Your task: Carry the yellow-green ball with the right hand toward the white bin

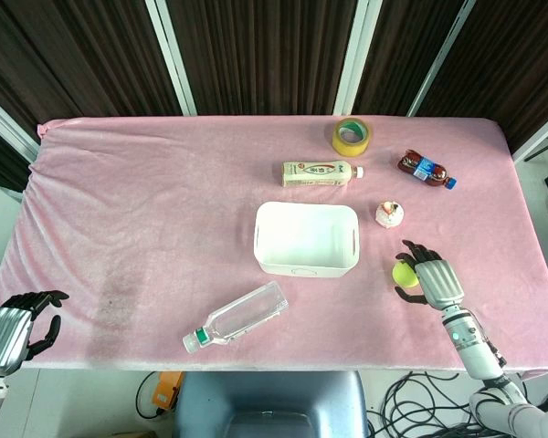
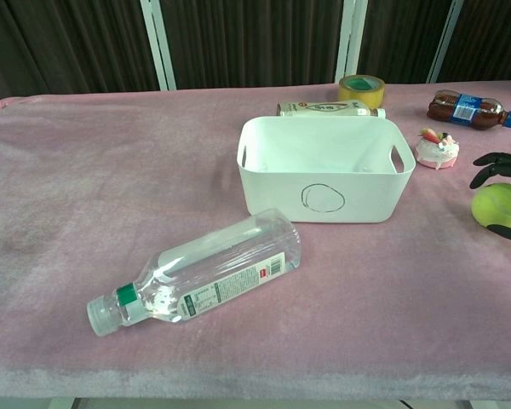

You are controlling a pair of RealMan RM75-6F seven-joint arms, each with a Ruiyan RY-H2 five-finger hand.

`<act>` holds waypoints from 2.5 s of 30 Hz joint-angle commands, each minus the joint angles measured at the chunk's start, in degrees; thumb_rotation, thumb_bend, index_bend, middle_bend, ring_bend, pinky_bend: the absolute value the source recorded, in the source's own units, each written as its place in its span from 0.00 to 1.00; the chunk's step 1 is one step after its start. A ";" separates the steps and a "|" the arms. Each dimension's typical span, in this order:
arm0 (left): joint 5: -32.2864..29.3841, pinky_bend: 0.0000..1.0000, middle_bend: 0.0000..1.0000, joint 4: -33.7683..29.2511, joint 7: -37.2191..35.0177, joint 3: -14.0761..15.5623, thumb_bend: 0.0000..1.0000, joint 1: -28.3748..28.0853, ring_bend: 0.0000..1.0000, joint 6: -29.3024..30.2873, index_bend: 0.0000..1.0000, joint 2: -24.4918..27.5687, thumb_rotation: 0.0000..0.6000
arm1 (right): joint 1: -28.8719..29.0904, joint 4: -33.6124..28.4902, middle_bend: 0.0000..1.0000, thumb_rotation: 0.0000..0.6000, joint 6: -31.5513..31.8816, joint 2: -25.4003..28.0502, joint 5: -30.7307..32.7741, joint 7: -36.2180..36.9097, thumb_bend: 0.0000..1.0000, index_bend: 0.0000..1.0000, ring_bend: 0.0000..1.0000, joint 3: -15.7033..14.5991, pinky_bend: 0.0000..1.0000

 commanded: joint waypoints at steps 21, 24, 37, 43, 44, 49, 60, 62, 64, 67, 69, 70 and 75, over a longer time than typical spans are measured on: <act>0.10 0.46 0.47 -0.13 -0.28 0.04 0.52 0.34 0.42 0.80 0.38 0.20 1.00 | 0.57 5.31 0.28 1.00 -2.10 -3.77 1.07 -0.94 0.60 0.48 0.31 0.52 0.50; 0.00 0.46 0.47 -0.14 -0.40 0.01 0.52 0.45 0.42 0.93 0.38 0.29 1.00 | 0.40 7.11 0.35 1.00 -2.27 -5.37 1.74 -2.40 0.83 0.62 0.42 0.93 0.61; -0.26 0.46 0.47 -0.23 -0.42 -0.06 0.52 0.62 0.42 0.97 0.38 0.41 1.00 | -1.77 11.69 0.46 1.00 14.03 -10.45 0.60 -2.53 1.00 0.84 0.54 3.85 0.92; -0.17 0.46 0.47 -0.27 -0.46 -0.06 0.52 0.59 0.42 0.95 0.38 0.42 1.00 | -1.71 0.71 0.46 1.00 26.79 -7.44 -4.11 -6.47 1.00 0.84 0.54 4.18 0.91; -0.16 0.46 0.47 -0.29 -0.48 -0.04 0.52 0.62 0.42 0.96 0.38 0.43 1.00 | -1.12 -2.48 0.46 1.00 27.32 -6.40 -4.90 -7.70 1.00 0.84 0.54 4.26 0.91; -0.14 0.46 0.47 -0.29 -0.61 -0.16 0.52 0.51 0.42 0.93 0.38 0.41 1.00 | 3.02 -12.45 0.46 1.00 22.35 -3.85 -4.35 -17.65 1.00 0.82 0.52 6.72 0.85; -0.13 0.46 0.47 -0.07 -0.24 -0.05 0.52 0.31 0.42 0.40 0.38 0.24 1.00 | 9.99 -21.65 0.07 1.00 3.93 -2.19 4.82 -26.22 0.39 0.17 0.01 10.99 0.15; -0.18 0.46 0.47 -0.06 -0.40 -0.05 0.52 0.34 0.42 0.45 0.38 0.25 1.00 | 9.84 -22.69 0.01 1.00 3.35 -1.43 5.02 -26.33 0.27 0.04 0.00 10.53 0.11; -0.19 0.46 0.47 -0.03 -0.54 -0.10 0.52 0.36 0.42 0.54 0.38 0.28 1.00 | 9.34 -23.76 0.00 1.00 3.15 -0.11 4.46 -26.19 0.21 0.00 0.00 9.38 0.10; -0.10 0.46 0.47 0.02 -0.71 -0.11 0.52 0.38 0.42 0.68 0.38 0.28 1.00 | 7.78 -26.35 0.00 1.00 4.12 2.74 2.85 -25.84 0.18 0.00 0.00 7.08 0.09; -0.06 0.46 0.47 0.03 -0.70 -0.10 0.52 0.36 0.42 0.66 0.38 0.26 1.00 | 6.35 -28.01 0.00 1.00 6.00 4.63 1.24 -25.42 0.18 0.00 0.00 5.53 0.09; 0.02 0.46 0.47 0.03 -0.66 -0.06 0.52 0.34 0.42 0.63 0.38 0.25 1.00 | 5.10 -29.38 0.00 1.00 7.53 5.97 0.44 -25.28 0.18 0.00 0.00 4.55 0.09; 0.05 0.46 0.47 0.08 -0.58 -0.08 0.52 0.17 0.42 0.40 0.38 0.15 1.00 | -0.96 -32.69 0.00 1.00 14.89 10.43 -2.21 -24.36 0.18 0.08 0.00 0.66 0.11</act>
